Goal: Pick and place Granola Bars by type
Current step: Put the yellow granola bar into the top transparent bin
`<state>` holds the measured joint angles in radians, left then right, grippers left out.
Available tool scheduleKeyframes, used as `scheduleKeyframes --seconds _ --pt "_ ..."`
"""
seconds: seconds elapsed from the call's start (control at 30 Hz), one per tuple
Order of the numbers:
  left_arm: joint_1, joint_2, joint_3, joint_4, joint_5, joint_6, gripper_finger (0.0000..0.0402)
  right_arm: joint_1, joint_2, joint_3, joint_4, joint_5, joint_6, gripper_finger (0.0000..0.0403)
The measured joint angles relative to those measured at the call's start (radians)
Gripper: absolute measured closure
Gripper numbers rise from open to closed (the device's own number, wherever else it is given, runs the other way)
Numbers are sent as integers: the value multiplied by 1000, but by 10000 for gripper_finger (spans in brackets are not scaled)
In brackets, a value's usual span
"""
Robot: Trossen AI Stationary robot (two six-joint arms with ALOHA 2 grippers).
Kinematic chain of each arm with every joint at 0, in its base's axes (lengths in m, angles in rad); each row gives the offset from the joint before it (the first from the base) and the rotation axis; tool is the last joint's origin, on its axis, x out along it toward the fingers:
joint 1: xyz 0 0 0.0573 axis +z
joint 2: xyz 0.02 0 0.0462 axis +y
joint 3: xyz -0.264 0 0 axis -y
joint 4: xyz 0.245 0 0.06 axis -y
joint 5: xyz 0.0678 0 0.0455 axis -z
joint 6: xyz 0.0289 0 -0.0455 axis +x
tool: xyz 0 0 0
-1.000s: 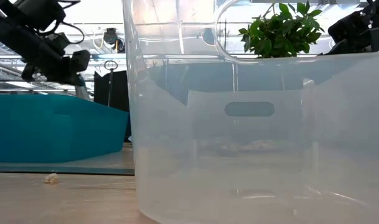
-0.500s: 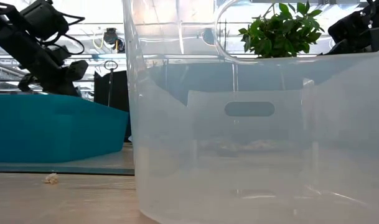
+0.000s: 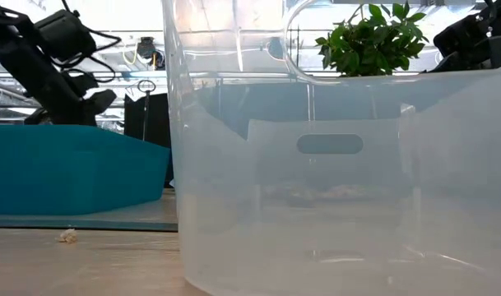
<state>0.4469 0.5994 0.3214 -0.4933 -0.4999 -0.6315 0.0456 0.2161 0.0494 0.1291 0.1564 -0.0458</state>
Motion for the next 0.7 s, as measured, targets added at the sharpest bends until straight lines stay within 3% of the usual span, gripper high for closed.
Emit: scheduleKeyframes --seconds 0.7 --pt "0 233 3 17 17 -71 392 0 0 0 0 0 0 248"
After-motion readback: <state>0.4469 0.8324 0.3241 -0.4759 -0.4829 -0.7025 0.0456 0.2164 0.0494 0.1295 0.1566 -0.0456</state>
